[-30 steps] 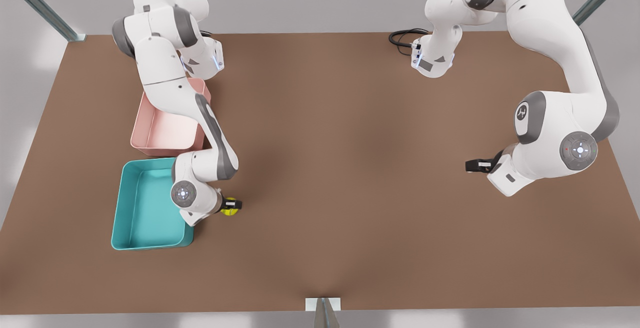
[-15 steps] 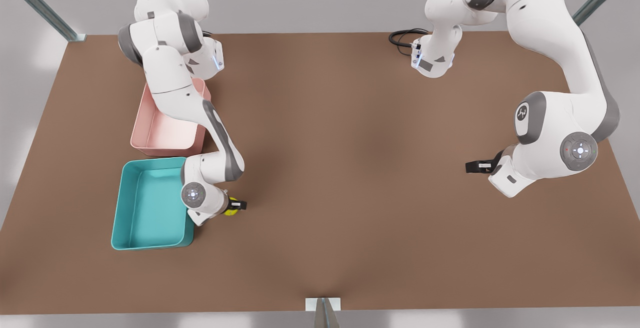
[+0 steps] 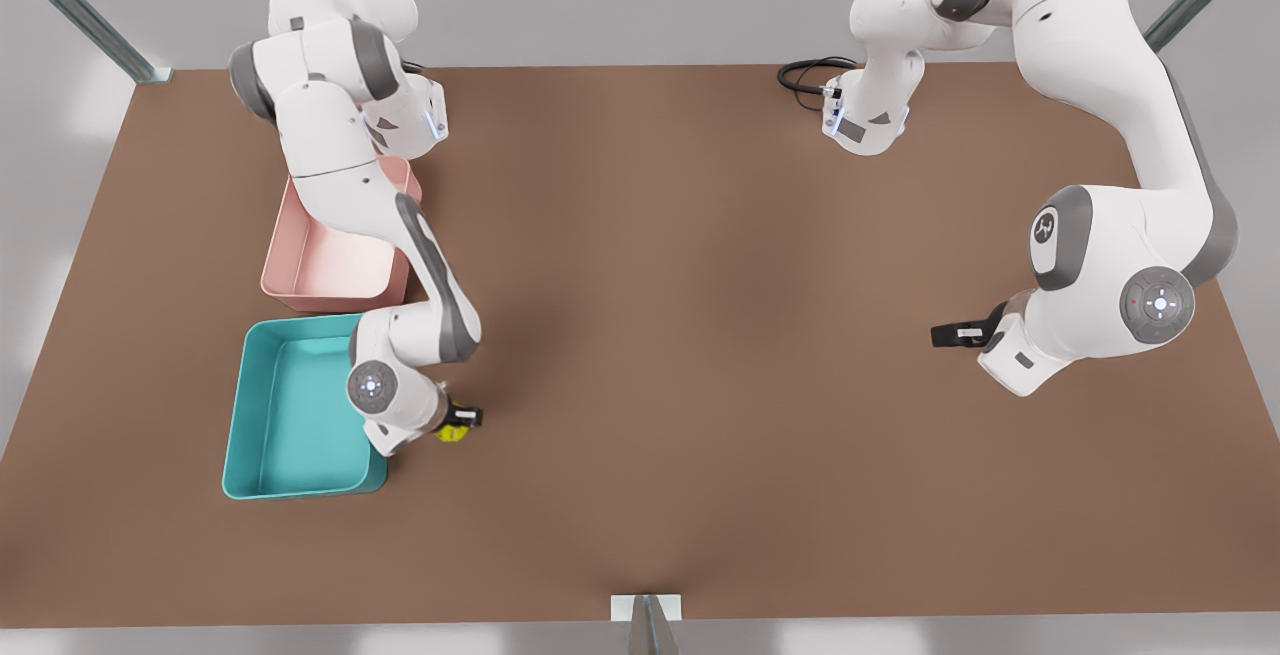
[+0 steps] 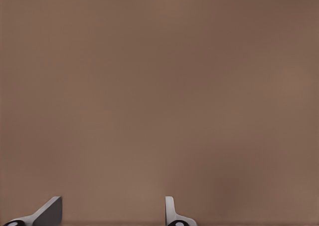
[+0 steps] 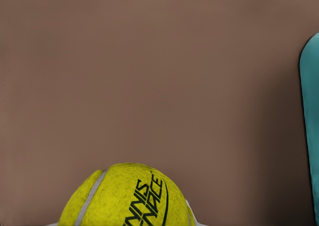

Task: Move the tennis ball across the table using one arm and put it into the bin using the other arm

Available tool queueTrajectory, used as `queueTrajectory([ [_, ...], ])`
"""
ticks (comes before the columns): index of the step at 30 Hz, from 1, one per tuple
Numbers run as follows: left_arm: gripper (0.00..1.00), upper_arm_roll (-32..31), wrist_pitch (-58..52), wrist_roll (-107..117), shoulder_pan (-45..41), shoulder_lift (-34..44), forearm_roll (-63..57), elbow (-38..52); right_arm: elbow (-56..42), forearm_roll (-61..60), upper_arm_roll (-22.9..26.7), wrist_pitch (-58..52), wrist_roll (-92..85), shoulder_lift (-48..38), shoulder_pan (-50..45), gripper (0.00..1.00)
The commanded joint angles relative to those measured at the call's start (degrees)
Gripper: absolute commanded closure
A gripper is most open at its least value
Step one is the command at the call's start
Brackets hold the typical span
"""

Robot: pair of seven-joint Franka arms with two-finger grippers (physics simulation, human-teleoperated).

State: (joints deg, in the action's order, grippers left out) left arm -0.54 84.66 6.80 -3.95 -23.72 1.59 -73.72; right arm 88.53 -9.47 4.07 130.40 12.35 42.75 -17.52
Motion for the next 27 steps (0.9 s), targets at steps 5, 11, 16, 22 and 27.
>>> queueTrajectory([
  [5, 0.0, 0.0, -0.1, 0.9, -0.2, 0.2, 0.0, 0.1, 0.1, 0.9, 0.6, -4.5, -16.1, -6.0, 7.1, 0.36],
  [11, 0.0, 0.0, 0.0, 1.0, 0.1, 0.0, 0.0, -0.1, 2.6, 1.6, 2.7, -13.8, -26.0, -8.8, 15.6, 0.35],
  [16, 0.0, 0.0, 0.0, 1.0, 0.1, 0.0, 0.0, -0.1, 4.2, 2.1, 3.0, -13.8, -25.3, -9.0, 15.6, 0.0],
  [22, 0.0, 0.0, 0.0, 1.1, 0.0, 0.1, 0.0, 0.0, -20.8, 4.7, 3.2, -44.0, -17.7, -9.2, 11.4, 0.0],
  [27, 0.0, 0.0, -0.1, 1.0, 0.1, 0.1, -0.1, -0.1, -19.9, 8.8, 2.2, -53.0, -12.4, -23.8, 11.5, 0.0],
])
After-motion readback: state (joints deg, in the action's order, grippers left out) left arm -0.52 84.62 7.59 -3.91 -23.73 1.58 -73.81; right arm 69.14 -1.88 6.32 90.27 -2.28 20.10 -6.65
